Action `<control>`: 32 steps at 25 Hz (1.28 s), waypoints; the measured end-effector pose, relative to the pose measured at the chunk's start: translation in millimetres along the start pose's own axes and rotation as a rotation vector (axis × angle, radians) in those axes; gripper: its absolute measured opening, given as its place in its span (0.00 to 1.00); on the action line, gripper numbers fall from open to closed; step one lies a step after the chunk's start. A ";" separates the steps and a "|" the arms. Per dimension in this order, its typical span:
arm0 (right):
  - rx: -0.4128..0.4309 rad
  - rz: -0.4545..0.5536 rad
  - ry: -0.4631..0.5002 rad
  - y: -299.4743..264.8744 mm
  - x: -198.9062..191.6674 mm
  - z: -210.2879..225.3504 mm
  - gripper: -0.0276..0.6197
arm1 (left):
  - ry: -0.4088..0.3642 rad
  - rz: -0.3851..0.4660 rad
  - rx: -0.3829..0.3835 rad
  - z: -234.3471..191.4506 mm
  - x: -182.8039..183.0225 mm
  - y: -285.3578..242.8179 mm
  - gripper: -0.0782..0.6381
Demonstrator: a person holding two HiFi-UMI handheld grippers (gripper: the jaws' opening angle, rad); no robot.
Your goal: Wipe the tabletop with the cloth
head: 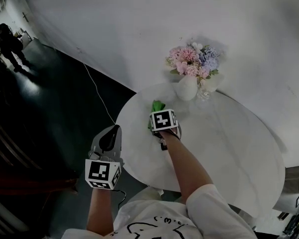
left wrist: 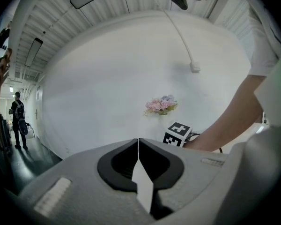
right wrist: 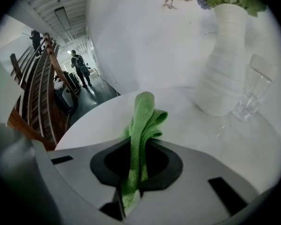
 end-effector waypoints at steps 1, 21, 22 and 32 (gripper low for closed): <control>0.001 0.003 -0.004 1.1 -0.7 2.3 0.11 | -0.001 0.002 -0.005 1.6 1.0 -0.6 0.13; -0.046 0.038 -0.049 34.2 -25.1 67.0 0.11 | -0.024 0.035 -0.117 56.1 17.3 -26.4 0.13; -0.049 0.039 -0.055 36.4 -26.4 70.6 0.11 | -0.026 0.037 -0.123 59.0 18.5 -27.6 0.13; -0.075 0.046 -0.084 55.1 -41.8 104.4 0.11 | -0.041 0.051 -0.160 87.7 30.3 -33.1 0.13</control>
Point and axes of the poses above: the fingertips, and each gripper's own axes: y backward along the fingers, z to its right, x out of its top, the point moved 3 cm from there along y, backward along the fingers, and after that the axes turned 9 degrees about -y, right-handed, at the moved point
